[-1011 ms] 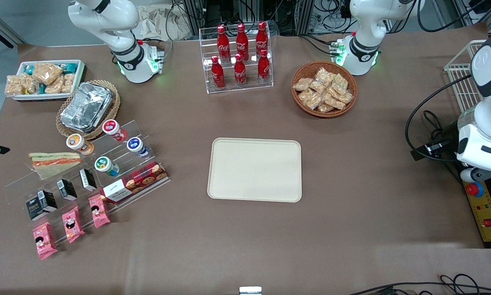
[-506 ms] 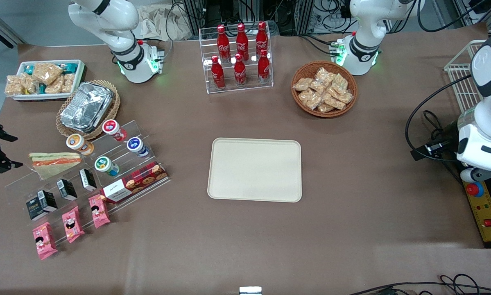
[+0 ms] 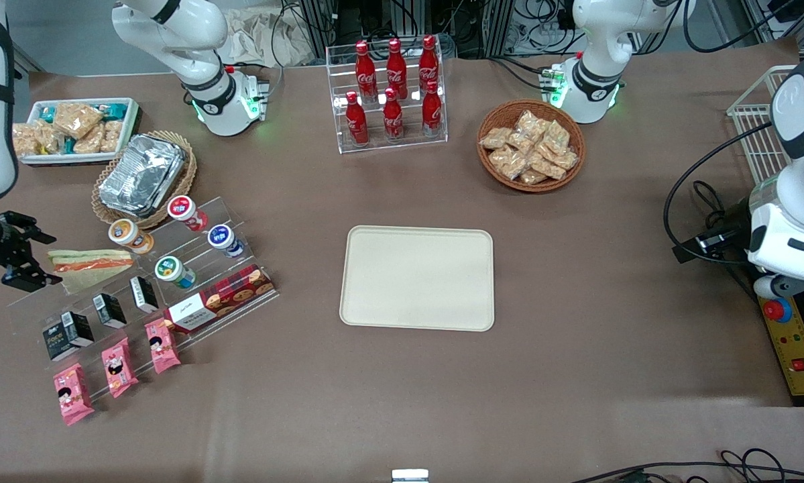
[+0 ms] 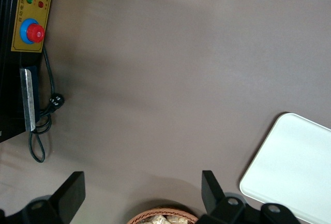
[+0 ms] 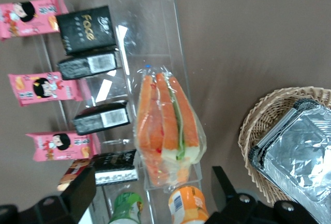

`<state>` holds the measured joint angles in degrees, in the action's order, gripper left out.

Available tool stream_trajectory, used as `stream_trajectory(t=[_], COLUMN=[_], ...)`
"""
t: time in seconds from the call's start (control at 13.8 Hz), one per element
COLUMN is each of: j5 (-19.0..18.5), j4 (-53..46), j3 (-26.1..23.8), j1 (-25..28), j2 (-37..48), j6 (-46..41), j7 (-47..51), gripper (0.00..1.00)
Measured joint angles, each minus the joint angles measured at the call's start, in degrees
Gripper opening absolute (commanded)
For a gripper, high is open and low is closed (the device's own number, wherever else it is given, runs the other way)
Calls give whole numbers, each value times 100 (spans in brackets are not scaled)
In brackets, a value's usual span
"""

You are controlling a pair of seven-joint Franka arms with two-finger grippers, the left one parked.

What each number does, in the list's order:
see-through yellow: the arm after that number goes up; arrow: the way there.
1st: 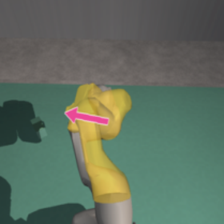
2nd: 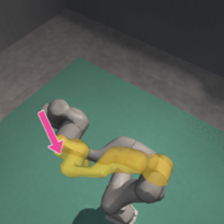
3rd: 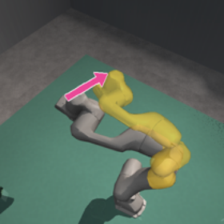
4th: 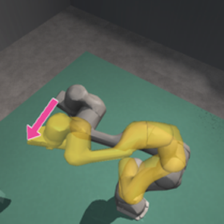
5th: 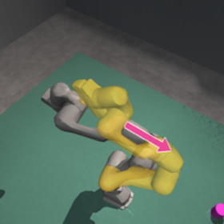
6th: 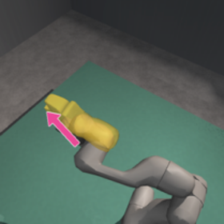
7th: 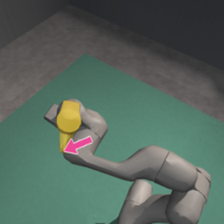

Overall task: Place sandwich on tray
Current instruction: 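Lower the open right gripper onto the wrapped sandwich in the rack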

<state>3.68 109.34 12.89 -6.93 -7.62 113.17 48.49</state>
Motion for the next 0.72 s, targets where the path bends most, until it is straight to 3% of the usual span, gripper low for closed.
stream_trajectory(t=[0.72], j5=[-3], j4=[684], j3=[-5], j1=[39], j2=[175], j6=[686], j7=[-42], gripper=[99])
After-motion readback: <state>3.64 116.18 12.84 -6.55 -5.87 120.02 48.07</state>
